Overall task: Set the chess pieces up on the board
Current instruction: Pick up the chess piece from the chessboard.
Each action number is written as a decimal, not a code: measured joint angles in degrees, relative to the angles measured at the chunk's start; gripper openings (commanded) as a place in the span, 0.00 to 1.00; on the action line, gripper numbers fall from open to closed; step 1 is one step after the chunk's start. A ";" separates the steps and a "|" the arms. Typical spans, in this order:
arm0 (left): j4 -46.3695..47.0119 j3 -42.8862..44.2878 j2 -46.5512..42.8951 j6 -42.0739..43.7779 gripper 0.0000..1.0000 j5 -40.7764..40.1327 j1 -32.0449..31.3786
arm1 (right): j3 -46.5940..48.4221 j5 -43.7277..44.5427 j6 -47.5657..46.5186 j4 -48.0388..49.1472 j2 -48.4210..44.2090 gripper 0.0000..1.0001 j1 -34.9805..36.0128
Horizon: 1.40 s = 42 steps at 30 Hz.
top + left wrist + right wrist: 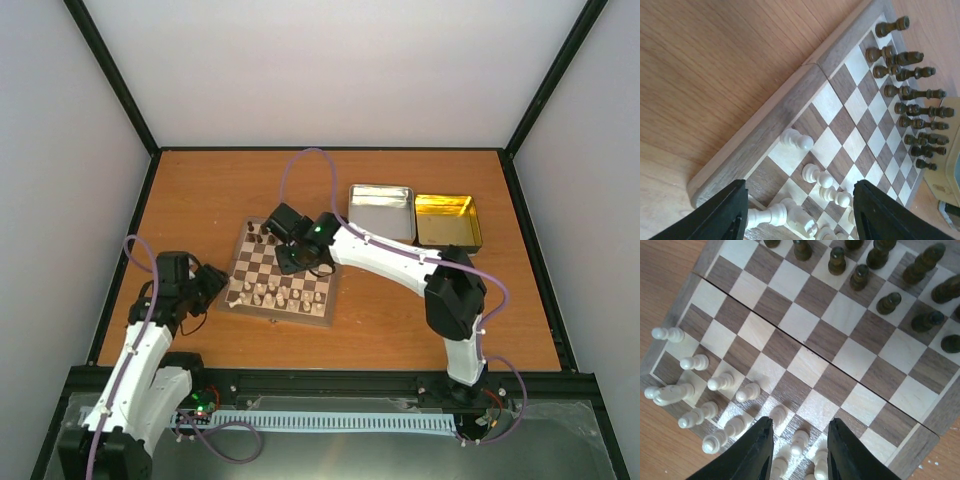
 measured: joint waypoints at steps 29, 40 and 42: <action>-8.76 -0.98 2.62 -15.63 0.44 8.68 0.79 | -25.03 4.94 0.02 15.50 -19.80 0.31 -0.09; -7.69 -0.44 8.63 -30.51 0.41 10.60 0.79 | -31.34 5.22 0.48 20.28 -24.63 0.31 -0.39; -7.67 -0.33 9.90 -31.85 0.41 10.60 0.79 | -31.98 5.22 0.50 20.57 -24.76 0.31 -0.50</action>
